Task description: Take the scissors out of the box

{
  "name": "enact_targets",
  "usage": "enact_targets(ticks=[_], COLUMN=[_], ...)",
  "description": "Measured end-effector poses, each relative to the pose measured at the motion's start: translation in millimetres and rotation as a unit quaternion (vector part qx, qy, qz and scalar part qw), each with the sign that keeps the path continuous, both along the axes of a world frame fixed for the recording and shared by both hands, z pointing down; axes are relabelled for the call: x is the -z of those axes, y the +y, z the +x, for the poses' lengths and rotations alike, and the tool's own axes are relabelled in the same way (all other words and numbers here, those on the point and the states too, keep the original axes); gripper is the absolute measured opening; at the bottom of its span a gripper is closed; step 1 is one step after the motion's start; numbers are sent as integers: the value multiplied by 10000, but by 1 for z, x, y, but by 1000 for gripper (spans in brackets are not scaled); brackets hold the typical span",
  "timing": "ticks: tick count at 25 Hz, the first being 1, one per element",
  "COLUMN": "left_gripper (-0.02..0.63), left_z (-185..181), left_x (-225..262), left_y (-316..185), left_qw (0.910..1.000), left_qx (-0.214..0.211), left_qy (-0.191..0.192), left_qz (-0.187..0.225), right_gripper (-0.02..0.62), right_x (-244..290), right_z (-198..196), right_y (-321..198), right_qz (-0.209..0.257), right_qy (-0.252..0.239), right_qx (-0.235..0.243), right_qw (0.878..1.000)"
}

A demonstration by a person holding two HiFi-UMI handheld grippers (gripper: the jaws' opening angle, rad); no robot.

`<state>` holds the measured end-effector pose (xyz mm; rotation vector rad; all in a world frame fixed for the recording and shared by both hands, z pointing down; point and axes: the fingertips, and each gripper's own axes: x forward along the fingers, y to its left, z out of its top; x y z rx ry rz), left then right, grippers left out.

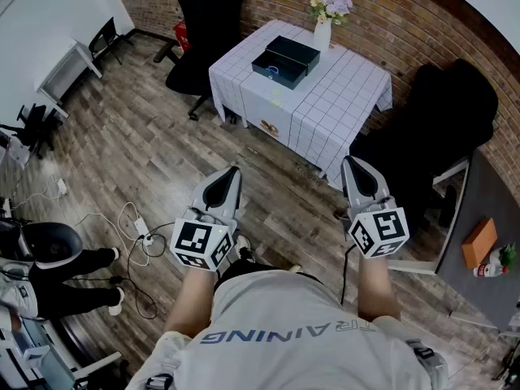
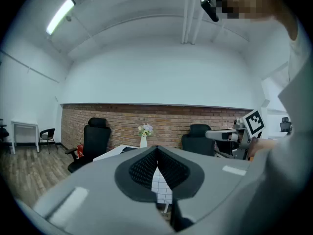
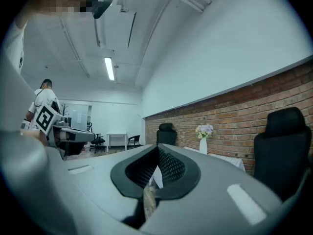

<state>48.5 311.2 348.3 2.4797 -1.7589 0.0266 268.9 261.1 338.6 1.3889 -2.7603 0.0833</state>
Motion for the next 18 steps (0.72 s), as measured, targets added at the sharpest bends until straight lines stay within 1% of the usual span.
enact_targets(ticks=[6,15,18], left_gripper=[3,3,3], left_z=[-6,-32,-42], left_x=[-10,-11,-16], left_y=[0,-12,-19], left_qw=[9999,9999,9998], left_qx=[-30,-40,-89], left_qy=[-3,49,81], left_qz=[-142,-156,-176], right_gripper=[12,12,12], right_x=[-6,-9,-12], right_z=[-5,-28,-34], right_y=[-3,-17,-23], right_qz=[3,-46,-41], right_qy=[-21,49,-42], right_qx=[-64,-138,-262], right_qw=[10000,9999,9996])
